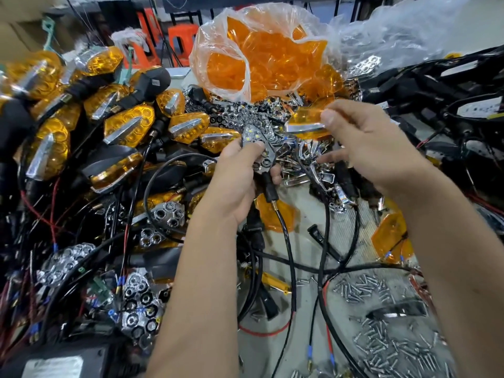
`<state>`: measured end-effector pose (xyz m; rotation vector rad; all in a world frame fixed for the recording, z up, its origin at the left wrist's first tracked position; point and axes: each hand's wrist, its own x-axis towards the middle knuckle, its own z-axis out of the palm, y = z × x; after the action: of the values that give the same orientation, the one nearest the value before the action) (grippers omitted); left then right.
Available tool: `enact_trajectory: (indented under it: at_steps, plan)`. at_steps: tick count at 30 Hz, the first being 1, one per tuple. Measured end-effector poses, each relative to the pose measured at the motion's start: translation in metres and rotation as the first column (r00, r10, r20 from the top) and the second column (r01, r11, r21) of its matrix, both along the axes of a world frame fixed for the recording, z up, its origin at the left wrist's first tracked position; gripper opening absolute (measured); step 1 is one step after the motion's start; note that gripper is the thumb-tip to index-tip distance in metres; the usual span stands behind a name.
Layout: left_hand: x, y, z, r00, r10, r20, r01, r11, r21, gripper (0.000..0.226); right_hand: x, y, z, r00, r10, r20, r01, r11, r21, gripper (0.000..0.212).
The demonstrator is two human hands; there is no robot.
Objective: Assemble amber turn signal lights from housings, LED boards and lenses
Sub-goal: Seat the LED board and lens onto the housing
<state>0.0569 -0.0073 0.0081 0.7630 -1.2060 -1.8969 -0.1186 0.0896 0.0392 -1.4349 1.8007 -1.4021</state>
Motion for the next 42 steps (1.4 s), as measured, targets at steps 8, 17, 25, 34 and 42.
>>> enact_trajectory:
  at_steps: [8, 17, 25, 34, 42]
  plan:
    - [-0.004, 0.003, 0.0, 0.984, -0.162, 0.078, 0.151, 0.979, 0.138, 0.008, 0.004, -0.009, -0.005, 0.931, 0.132, 0.341, -0.091, 0.987, -0.134, 0.007]
    - [-0.002, 0.005, 0.002, 0.965, -0.251, 0.073, 0.241, 0.964, 0.116, 0.016, 0.009, -0.007, -0.002, 0.884, 0.089, 0.459, -0.039, 0.992, -0.117, 0.036]
    - [-0.01, 0.009, 0.002, 0.959, -0.279, 0.04, 0.265, 0.941, 0.211, 0.034, 0.016, -0.006, -0.002, 0.935, 0.216, 0.28, -0.229, 0.973, 0.015, 0.022]
    - [-0.01, 0.009, 0.002, 0.956, -0.292, -0.022, 0.288, 0.925, 0.249, 0.008, 0.023, -0.009, -0.005, 0.983, 0.181, 0.01, -0.181, 0.982, 0.056, 0.029]
    - [-0.009, 0.009, 0.003, 0.966, -0.253, -0.059, 0.257, 0.892, 0.373, 0.026, 0.027, -0.01, -0.003, 0.976, 0.166, -0.143, -0.162, 0.986, 0.037, 0.028]
